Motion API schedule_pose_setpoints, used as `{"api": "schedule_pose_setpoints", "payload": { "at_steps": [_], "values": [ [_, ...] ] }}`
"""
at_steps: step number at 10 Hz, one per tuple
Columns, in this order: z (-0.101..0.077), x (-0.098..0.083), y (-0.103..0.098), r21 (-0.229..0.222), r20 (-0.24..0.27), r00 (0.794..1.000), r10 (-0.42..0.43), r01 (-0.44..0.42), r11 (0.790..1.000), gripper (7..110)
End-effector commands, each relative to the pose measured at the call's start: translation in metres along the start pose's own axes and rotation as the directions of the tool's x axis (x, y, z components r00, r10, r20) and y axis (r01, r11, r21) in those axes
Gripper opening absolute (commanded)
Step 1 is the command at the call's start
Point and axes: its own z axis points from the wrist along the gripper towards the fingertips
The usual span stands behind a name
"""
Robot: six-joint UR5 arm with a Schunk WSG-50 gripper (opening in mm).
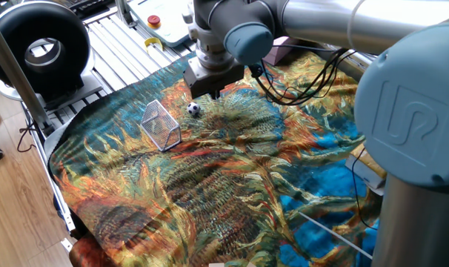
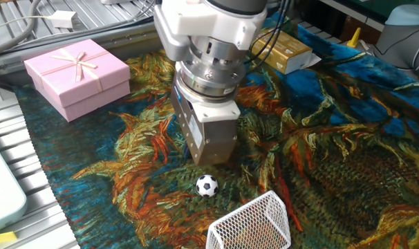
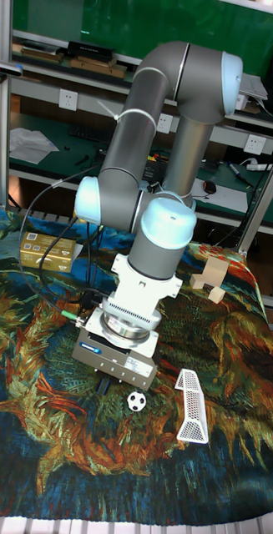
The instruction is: Push the soccer ball into the goal
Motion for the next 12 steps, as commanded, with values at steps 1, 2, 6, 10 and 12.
{"api": "schedule_pose_setpoints", "payload": {
  "at_steps": [1, 2, 6, 10, 12],
  "values": [
    [-0.007, 0.007, 0.017, -0.012, -0.022, 1.000, 0.018, -0.018, 1.000, 7],
    [-0.008, 0.007, 0.022, -0.015, -0.019, 1.000, 0.021, -0.022, 1.000, 7],
    [-0.003, 0.007, 0.030, -0.008, -0.014, 1.000, 0.014, -0.015, 1.000, 7],
    [0.005, 0.006, 0.045, 0.005, 0.006, 1.000, 0.025, -0.025, 1.000, 7],
    [0.003, 0.008, 0.050, 0.003, 0.007, 1.000, 0.028, -0.028, 1.000, 7]
  ]
}}
